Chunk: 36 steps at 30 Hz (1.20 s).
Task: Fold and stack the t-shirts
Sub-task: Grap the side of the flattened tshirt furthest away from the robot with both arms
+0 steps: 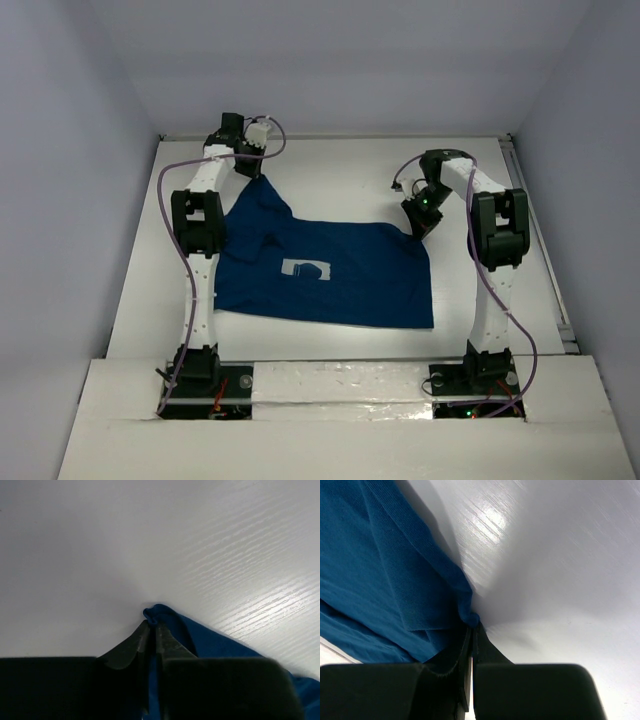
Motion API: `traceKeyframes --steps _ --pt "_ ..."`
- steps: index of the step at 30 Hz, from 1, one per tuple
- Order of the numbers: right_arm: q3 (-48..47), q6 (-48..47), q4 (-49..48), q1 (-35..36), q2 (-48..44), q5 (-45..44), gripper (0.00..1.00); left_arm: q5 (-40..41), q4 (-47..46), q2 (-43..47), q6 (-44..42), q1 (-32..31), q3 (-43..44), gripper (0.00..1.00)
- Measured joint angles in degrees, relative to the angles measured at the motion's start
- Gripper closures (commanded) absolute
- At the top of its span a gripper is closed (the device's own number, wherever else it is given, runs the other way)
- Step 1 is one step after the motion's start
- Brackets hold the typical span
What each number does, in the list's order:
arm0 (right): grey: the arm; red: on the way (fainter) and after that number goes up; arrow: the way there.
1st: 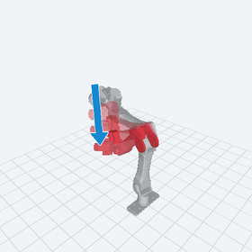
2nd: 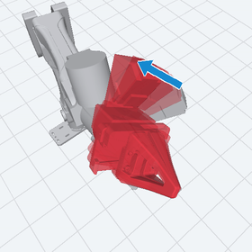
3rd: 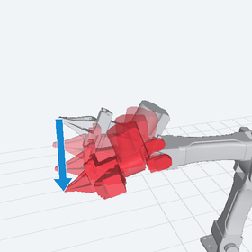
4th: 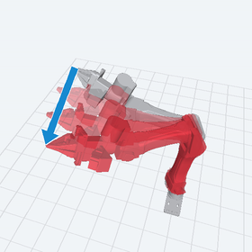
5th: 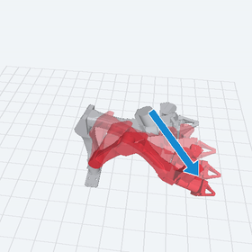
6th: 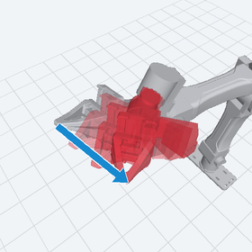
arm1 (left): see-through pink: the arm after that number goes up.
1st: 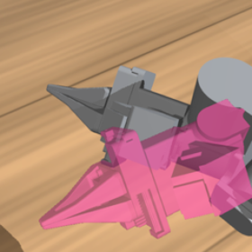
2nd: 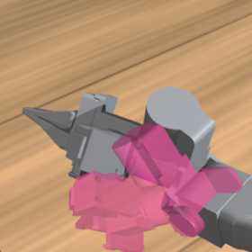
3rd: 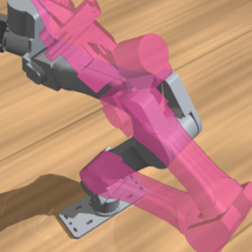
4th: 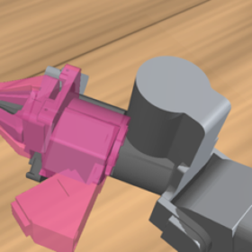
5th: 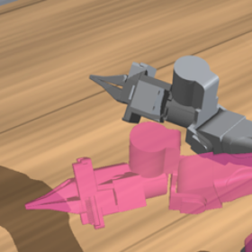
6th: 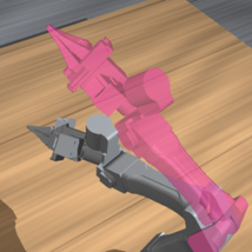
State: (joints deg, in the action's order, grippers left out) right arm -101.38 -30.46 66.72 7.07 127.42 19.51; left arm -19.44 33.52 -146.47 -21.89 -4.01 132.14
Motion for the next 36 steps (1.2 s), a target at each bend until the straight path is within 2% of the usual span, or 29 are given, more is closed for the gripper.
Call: traceKeyframes --steps 6,11,21,30,36 --pt "0.00 0.22 -0.09 0.00 0.00 0.00 1.00 -0.96 -0.74 0.44 -0.42 0.24 -1.07 1.00" --pt "0.44 1.16 -1.07 0.00 -0.57 -1.79 1.00 -2.29 -2.91 3.15 -0.55 0.87 -6.10 1.00" --pt "2.14 1.73 -7.23 0.00 -3.91 -11.93 1.00 -10.36 -3.30 14.47 -1.81 4.31 -17.86 1.00" --pt "4.09 0.37 -8.90 0.07 -6.40 -13.05 1.00 -17.90 -4.13 28.89 -5.18 5.25 -27.39 1.00" --pt "5.84 -0.70 -9.20 0.76 -8.94 -12.94 1.00 -21.42 -3.65 30.99 -7.04 5.25 -31.67 1.00"
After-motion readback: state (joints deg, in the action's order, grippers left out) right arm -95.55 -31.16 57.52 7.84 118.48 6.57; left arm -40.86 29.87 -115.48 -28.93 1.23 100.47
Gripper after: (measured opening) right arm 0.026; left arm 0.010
